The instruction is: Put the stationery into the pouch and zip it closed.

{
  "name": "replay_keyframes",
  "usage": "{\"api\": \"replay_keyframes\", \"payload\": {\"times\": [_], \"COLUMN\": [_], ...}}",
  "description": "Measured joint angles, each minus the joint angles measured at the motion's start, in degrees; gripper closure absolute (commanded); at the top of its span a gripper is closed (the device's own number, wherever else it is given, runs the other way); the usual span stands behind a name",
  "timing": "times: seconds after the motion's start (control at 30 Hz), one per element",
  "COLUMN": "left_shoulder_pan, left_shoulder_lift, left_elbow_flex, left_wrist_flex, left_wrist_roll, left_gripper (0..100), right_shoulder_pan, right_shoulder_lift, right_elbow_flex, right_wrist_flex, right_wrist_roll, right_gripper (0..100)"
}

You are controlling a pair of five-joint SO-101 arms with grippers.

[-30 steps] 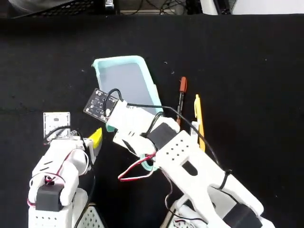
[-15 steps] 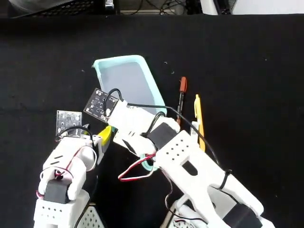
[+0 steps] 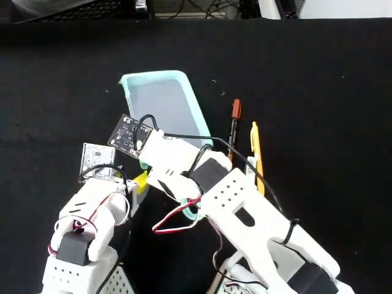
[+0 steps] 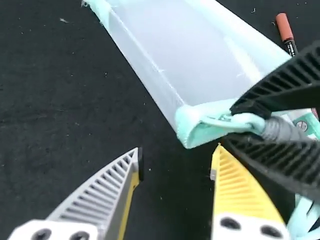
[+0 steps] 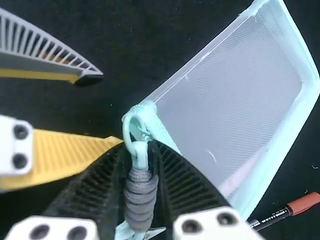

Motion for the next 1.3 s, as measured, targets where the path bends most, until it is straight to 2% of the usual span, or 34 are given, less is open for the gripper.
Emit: {"api": "replay_keyframes", "payload": {"times": [0.1, 0.23, 0.37, 0.53, 0.73, 1.03, 1.3], "left_shoulder_pan": [0.0, -3.8, -5.2, -5.5, -5.5, -5.4, -5.4], "left_shoulder_lift": [0.0, 0.0, 0.0, 0.0, 0.0, -0.2, 0.0], "left_elbow_flex": [2.2, 6.2, 7.1, 7.1, 7.1, 6.9, 2.0], "left_wrist_flex": [-3.7, -10.0, -12.3, -12.4, -12.4, -12.7, -7.6], "left_wrist_roll": [0.0, 0.0, 0.0, 0.0, 0.0, 0.0, 0.0], "left_gripper": [76, 76, 76, 78, 95, 93, 97], "right_shoulder_pan": [0.0, 0.0, 0.1, 0.1, 0.1, -0.2, -0.3], "right_shoulder_lift": [0.0, 0.0, 0.0, 0.0, 0.0, 0.1, -0.2], "right_elbow_flex": [0.0, 0.0, 0.0, 0.0, 0.0, -0.1, -0.1], "right_wrist_flex": [0.0, 0.0, 1.0, 1.1, 1.1, 0.8, 1.3], "right_wrist_roll": [0.1, 0.0, 0.0, 0.2, 0.2, 0.0, 0.2], "right_gripper": [98.7, 98.7, 98.7, 98.7, 98.7, 98.7, 98.7]}}
